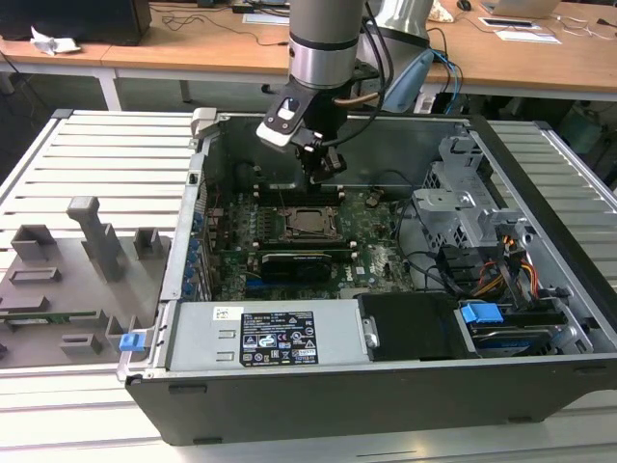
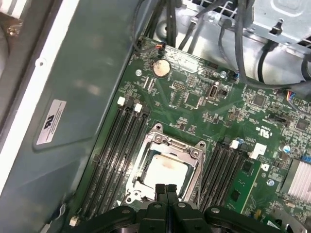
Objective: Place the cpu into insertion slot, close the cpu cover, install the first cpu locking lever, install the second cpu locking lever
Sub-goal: 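Install the first cpu locking lever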
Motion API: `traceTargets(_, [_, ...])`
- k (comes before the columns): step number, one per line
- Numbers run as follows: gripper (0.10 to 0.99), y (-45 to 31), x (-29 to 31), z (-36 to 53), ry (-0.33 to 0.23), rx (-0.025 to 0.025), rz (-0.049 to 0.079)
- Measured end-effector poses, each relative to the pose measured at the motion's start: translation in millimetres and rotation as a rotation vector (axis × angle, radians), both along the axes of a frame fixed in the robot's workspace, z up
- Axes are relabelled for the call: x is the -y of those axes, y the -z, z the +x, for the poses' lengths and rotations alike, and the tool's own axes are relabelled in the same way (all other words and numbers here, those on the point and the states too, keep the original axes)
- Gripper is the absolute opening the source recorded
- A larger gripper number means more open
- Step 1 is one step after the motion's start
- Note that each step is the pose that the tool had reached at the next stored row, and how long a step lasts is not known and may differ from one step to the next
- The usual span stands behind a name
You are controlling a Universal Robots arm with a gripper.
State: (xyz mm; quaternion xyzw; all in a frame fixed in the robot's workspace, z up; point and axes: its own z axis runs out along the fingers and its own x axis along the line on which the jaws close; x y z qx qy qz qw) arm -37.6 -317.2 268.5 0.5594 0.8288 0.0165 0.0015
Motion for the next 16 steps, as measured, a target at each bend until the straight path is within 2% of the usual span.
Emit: traceTargets(16, [0.106,0.0,0.0,0.0,-0.127,0.0000,0.000])
